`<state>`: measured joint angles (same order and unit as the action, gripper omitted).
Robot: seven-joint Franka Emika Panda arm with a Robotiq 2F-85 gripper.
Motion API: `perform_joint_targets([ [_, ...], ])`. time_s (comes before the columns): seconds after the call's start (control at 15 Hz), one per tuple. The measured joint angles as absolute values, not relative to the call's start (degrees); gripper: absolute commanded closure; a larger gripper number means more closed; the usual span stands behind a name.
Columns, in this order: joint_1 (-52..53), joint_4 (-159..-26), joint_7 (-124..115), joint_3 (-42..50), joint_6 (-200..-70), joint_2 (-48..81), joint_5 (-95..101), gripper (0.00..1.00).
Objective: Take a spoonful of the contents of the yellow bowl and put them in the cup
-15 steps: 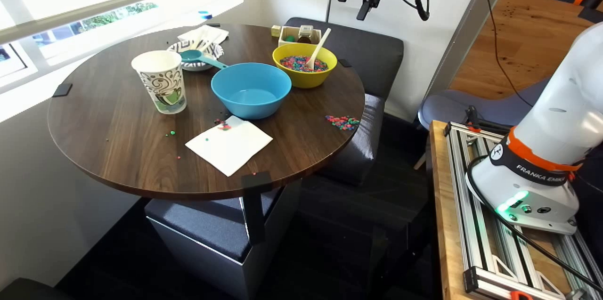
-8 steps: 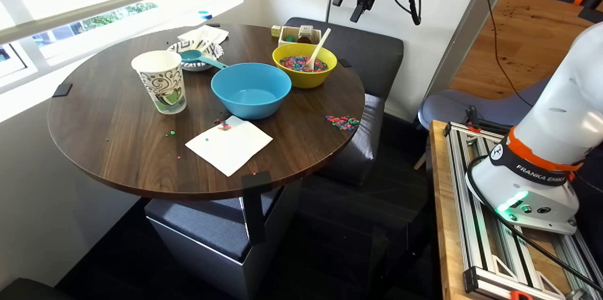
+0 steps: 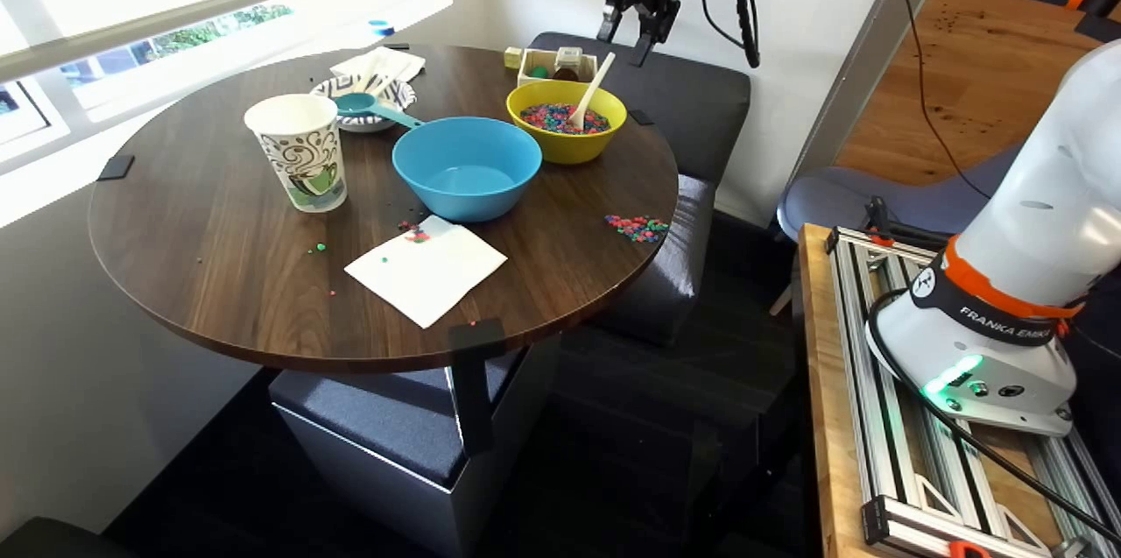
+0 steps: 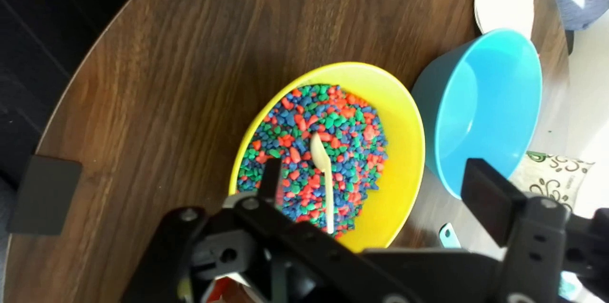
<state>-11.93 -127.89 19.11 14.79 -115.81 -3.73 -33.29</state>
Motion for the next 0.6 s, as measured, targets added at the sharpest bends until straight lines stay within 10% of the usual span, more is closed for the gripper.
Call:
perform_joint_targets([
  [0.47,-11.6,-124.6,16.8,13.5,-120.2,2.2,-33.2,0.24],
  [0.6,-11.6,-124.0,16.3,13.4,-120.3,3.1,-33.2,0.5],
])
